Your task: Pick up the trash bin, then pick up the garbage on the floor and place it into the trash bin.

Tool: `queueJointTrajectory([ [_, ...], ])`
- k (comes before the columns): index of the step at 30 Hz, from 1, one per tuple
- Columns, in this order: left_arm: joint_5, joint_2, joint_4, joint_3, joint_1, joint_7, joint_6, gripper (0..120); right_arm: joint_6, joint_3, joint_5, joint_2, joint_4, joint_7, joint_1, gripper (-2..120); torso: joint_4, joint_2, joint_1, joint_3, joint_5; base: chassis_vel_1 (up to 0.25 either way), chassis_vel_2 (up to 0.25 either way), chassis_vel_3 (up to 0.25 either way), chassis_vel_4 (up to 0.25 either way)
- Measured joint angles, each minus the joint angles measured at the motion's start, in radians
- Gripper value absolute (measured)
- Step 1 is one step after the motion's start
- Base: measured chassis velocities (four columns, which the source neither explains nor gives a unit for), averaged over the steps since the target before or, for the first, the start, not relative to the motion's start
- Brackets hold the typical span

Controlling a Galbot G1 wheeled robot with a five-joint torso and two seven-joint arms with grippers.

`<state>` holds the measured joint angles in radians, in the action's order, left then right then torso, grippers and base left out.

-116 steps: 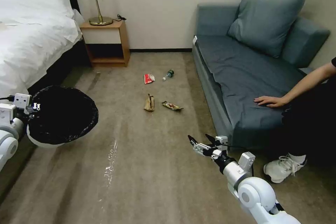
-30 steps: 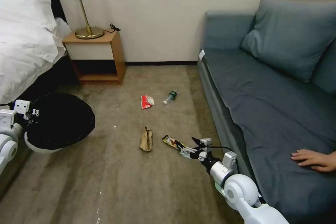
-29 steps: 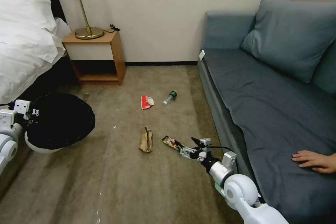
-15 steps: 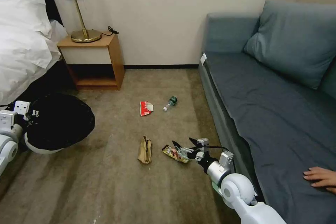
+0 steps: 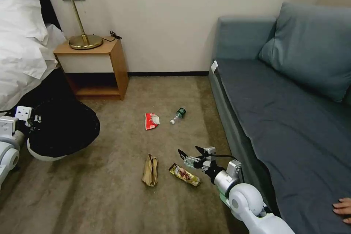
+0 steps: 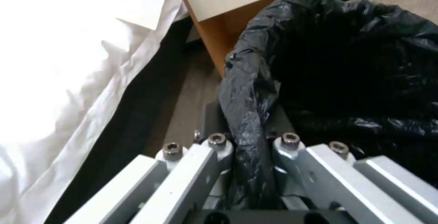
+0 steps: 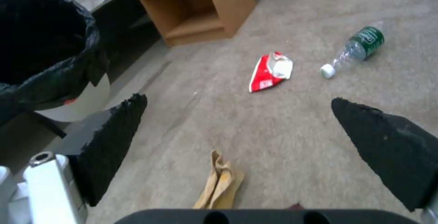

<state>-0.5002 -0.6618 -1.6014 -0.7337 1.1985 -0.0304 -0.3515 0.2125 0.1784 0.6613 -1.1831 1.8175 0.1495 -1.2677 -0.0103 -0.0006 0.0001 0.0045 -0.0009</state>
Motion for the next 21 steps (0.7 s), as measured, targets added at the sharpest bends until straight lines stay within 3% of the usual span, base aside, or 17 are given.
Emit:
queueJointTrajectory([
  [10,-0.001,-0.005,-0.015,0.000,0.017,-0.001,0.002,4,0.004,-0.015,-0.027,0.026,-0.003,-0.016,-0.010,100,-0.0002,0.000,0.000,0.000,0.0000,-0.096,0.095,0.095,-0.092],
  [15,0.002,-0.008,-0.038,0.004,0.028,-0.004,0.002,4,0.064,-0.066,-0.046,0.111,-0.042,-0.016,0.003,100,0.0000,0.000,0.000,0.000,0.0000,0.000,0.000,0.000,0.000],
  [21,0.002,-0.011,-0.051,0.006,0.037,-0.005,0.002,4,0.093,-0.118,-0.047,0.161,-0.083,-0.014,0.031,100,-0.0002,0.000,0.000,0.000,0.0000,0.000,0.000,0.000,0.000],
])
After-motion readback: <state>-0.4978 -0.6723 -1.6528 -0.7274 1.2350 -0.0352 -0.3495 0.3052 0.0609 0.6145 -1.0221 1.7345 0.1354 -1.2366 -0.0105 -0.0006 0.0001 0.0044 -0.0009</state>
